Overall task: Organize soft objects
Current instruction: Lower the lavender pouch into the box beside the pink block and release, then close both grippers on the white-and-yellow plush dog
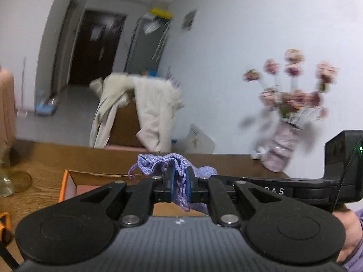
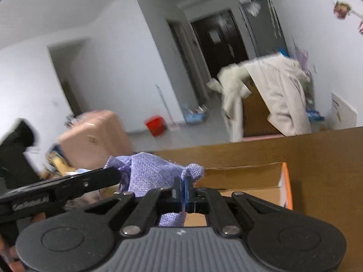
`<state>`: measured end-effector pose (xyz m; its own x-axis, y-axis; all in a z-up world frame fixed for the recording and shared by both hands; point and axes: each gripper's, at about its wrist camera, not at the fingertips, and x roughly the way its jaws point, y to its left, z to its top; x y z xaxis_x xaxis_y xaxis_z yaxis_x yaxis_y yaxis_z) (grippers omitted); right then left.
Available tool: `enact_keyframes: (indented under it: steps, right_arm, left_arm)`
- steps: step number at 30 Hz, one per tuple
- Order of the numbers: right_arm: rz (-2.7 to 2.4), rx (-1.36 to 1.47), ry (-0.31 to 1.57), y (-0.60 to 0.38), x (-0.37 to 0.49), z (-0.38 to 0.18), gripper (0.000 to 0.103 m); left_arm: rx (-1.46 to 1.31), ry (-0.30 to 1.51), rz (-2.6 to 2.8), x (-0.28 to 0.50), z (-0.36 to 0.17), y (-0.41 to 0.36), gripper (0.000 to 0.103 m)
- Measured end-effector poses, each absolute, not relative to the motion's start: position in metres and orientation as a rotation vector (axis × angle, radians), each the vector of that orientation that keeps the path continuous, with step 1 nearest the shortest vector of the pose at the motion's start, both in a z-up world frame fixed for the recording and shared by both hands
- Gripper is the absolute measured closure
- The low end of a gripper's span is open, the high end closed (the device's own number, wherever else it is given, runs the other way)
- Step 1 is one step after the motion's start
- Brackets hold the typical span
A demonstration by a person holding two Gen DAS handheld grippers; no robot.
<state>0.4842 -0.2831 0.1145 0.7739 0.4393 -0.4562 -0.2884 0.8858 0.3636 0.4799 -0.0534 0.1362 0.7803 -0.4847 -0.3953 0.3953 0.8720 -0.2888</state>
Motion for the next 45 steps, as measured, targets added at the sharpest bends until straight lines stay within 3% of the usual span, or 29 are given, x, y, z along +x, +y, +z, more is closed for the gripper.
enact_keyframes:
  steps: [7, 8, 11, 12, 15, 20, 23, 25, 31, 38, 45]
  right_arm:
    - [0.285, 0.239, 0.806, -0.272, 0.608, 0.043, 0.101]
    - [0.265, 0.226, 0.836, -0.268, 0.616, 0.032, 0.1]
    - [0.241, 0.198, 0.881, -0.259, 0.625, 0.012, 0.089]
    - [0.234, 0.214, 0.882, -0.26, 0.625, 0.01, 0.085]
    - [0.265, 0.258, 0.87, -0.264, 0.62, 0.014, 0.07]
    - [0.285, 0.275, 0.788, -0.278, 0.598, 0.054, 0.069]
    - [0.296, 0.253, 0.724, -0.288, 0.565, 0.091, 0.057]
    - [0.296, 0.221, 0.682, -0.295, 0.535, 0.116, 0.04]
    - [0.345, 0.188, 0.577, -0.311, 0.429, 0.16, 0.024]
    - [0.359, 0.144, 0.464, -0.305, 0.332, 0.171, 0.021]
    - [0.335, 0.104, 0.389, -0.274, 0.225, 0.112, 0.019]
  left_arm:
    - [-0.129, 0.717, -0.379, 0.585, 0.055, -0.078, 0.09]
    - [-0.1, 0.751, -0.368, 0.591, 0.045, -0.079, 0.085]
    - [-0.08, 0.767, -0.375, 0.592, 0.035, -0.071, 0.042]
    - [-0.093, 0.739, -0.375, 0.587, 0.038, -0.067, 0.034]
    - [-0.065, 0.694, -0.365, 0.576, 0.055, -0.057, 0.034]
    - [-0.056, 0.606, -0.316, 0.55, 0.102, -0.042, 0.032]
    - [-0.04, 0.563, -0.313, 0.522, 0.136, -0.031, 0.026]
    - [-0.016, 0.532, -0.332, 0.497, 0.156, -0.023, 0.02]
    - [0.098, 0.444, -0.355, 0.4, 0.181, 0.001, 0.012]
    - [0.167, 0.34, -0.322, 0.306, 0.181, 0.015, 0.008]
    - [0.095, 0.318, -0.283, 0.216, 0.129, 0.031, 0.004]
